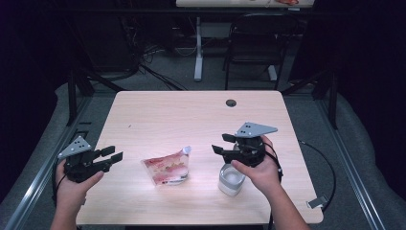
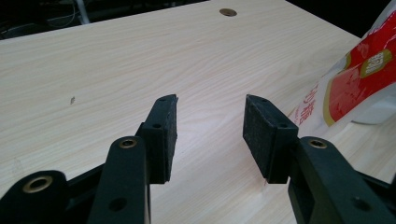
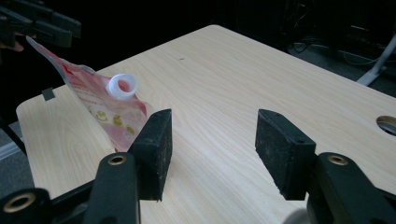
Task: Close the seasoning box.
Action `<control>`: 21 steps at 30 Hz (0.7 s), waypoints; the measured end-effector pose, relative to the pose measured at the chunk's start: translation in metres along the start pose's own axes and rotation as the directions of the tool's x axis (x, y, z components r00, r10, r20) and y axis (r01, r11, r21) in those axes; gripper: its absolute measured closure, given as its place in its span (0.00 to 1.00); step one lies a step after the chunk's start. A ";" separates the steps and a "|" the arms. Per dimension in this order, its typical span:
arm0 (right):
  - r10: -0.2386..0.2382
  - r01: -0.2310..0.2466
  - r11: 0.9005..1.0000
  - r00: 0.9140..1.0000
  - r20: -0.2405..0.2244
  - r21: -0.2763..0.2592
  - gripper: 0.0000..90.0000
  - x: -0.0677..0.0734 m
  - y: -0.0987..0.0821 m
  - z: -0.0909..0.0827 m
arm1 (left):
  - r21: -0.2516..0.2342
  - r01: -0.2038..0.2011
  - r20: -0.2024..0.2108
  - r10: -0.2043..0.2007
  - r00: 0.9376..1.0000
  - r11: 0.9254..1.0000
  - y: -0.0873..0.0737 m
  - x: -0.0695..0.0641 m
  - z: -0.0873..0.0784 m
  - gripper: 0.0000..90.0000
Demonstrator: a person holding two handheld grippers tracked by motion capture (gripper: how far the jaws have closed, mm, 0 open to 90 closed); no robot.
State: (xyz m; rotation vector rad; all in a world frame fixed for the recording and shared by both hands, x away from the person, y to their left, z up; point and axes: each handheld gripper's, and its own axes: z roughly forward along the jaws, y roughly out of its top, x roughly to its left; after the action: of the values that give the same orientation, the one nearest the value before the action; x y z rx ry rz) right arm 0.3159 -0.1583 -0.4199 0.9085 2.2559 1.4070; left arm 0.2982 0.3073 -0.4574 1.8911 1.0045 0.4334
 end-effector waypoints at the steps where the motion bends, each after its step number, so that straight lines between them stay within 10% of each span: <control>1: 0.008 -0.007 1.000 1.000 0.005 -0.012 0.52 -0.002 -0.002 -0.003 | 0.002 -0.005 -0.004 0.005 1.000 1.000 0.000 0.000 0.000 0.61; 21: 0.115 -0.109 0.992 0.989 0.094 -0.061 0.83 -0.034 -0.027 -0.047 | 0.015 -0.020 0.011 0.020 1.000 1.000 0.000 -0.002 0.003 0.59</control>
State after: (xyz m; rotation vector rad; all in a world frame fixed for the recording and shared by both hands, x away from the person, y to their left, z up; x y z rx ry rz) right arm 0.3048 -0.2210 -0.4245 1.0764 2.1133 1.4320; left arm 0.2989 0.3043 -0.4586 1.9161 0.9851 0.4278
